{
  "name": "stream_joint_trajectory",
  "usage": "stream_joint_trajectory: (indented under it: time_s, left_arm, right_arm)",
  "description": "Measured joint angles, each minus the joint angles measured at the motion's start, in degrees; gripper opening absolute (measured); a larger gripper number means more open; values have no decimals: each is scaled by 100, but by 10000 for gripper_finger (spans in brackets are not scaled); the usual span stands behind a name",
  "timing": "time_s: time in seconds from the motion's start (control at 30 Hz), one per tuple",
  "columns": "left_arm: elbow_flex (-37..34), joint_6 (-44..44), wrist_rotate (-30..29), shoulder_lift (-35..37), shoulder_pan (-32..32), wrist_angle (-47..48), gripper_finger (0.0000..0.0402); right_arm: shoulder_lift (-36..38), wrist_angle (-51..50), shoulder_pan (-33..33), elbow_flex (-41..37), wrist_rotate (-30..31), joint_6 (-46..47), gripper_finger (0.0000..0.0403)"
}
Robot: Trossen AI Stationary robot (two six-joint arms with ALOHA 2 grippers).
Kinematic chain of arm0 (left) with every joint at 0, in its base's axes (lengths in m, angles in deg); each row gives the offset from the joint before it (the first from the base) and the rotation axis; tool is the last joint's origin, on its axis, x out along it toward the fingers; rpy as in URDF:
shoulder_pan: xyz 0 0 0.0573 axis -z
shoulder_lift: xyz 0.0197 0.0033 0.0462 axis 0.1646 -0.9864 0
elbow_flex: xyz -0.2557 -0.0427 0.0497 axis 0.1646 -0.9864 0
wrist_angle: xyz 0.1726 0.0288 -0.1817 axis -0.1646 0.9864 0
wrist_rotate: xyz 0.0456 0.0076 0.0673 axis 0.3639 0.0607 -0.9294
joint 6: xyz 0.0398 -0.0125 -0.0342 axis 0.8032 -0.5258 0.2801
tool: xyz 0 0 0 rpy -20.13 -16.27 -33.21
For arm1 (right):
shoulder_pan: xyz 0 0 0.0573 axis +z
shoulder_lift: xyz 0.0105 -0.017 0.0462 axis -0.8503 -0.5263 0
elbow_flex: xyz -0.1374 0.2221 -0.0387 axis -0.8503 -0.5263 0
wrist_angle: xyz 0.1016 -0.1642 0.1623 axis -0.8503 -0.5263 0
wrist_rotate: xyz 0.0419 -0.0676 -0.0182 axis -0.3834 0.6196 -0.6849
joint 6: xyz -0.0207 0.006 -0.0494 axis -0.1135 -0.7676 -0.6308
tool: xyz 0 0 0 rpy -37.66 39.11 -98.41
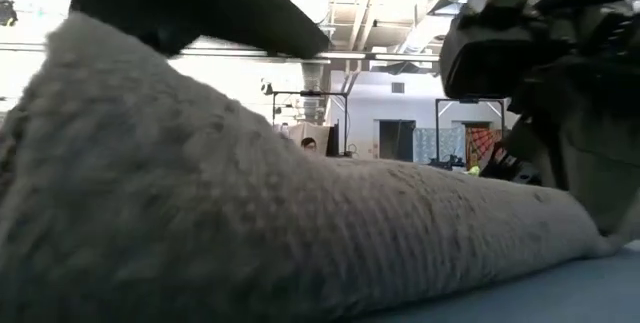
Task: Roll towel into tight, uniform cylinder
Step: Roll the gray towel
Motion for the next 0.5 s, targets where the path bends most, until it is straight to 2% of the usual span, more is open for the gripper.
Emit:
stream_joint_trajectory:
  time_s: [0.13, 0.43, 0.5]
  left_arm:
    - [6, 25, 53, -70, 0, -13, 139]
    - [4, -664, 64, -81, 186, 183, 139]
    - [4, -693, -97, -81, 287, 154, 139]
  right_arm:
    - [-3, 13, -158, 0, -121, 96, 57]
    - [-7, 50, -342, 0, -338, 225, 57]
    - [-7, 65, -345, 2, -338, 259, 57]
